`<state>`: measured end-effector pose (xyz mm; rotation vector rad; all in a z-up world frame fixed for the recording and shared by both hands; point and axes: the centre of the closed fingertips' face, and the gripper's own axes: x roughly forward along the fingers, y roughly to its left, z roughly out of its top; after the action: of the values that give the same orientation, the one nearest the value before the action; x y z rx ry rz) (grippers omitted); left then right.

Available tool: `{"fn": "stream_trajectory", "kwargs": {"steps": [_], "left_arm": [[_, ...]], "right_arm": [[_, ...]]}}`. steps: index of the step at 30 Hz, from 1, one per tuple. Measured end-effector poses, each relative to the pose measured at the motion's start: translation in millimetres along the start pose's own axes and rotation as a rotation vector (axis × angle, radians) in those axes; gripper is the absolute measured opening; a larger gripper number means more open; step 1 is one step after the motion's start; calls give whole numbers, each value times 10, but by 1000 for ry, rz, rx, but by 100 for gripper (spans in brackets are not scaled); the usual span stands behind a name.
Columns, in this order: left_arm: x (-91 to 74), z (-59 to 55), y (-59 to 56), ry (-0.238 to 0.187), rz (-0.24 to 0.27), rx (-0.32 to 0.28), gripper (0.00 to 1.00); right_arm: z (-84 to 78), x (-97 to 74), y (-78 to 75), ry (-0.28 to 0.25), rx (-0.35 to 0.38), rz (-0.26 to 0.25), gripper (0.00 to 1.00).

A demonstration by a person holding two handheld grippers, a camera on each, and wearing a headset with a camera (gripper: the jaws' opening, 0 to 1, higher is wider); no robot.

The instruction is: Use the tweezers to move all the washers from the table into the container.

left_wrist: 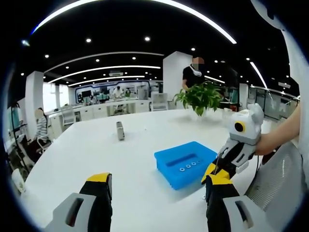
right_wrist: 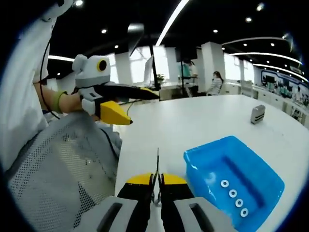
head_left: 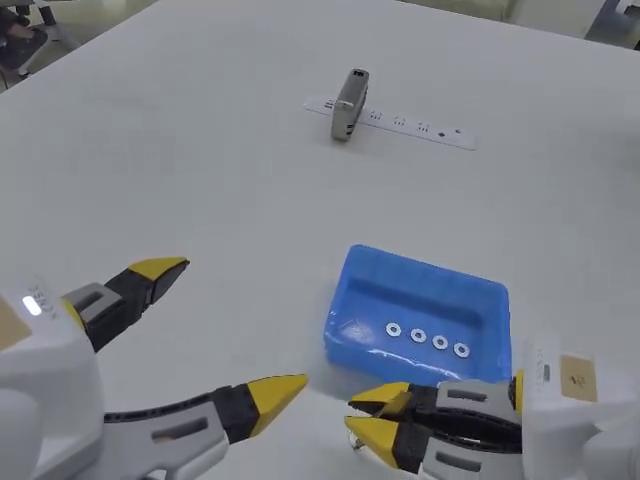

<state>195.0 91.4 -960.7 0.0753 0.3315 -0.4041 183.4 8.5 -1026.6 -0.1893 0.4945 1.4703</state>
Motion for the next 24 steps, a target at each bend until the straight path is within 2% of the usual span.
{"fn": "stream_trajectory", "kwargs": {"steps": [2, 5, 9, 10, 12, 16, 18, 24], "left_arm": [[1, -2, -2, 2, -1, 2, 81], [-2, 7, -3, -1, 2, 1, 81], [-5, 14, 4, -4, 6, -2, 81], [-5, 14, 1, -5, 5, -2, 81], [-5, 13, -1, -3, 5, 0, 81], [-5, 11, -7, -2, 3, 0, 81], [-3, 12, -17, -1, -1, 2, 81], [-6, 13, -13, -2, 3, 2, 80]], "right_arm": [[42, -3, -40, -6, 5, -6, 2], [138, -26, -13, -39, 43, 7, 3], [277, -96, 4, -103, 189, 25, 3], [322, -124, -5, -128, 245, 31, 3], [413, -181, -51, -180, 295, 29, 3], [533, -294, -179, -246, 349, 14, 3], [541, -343, -251, -257, 356, 8, 3], [649, -431, -416, -340, 419, -25, 3]]}}
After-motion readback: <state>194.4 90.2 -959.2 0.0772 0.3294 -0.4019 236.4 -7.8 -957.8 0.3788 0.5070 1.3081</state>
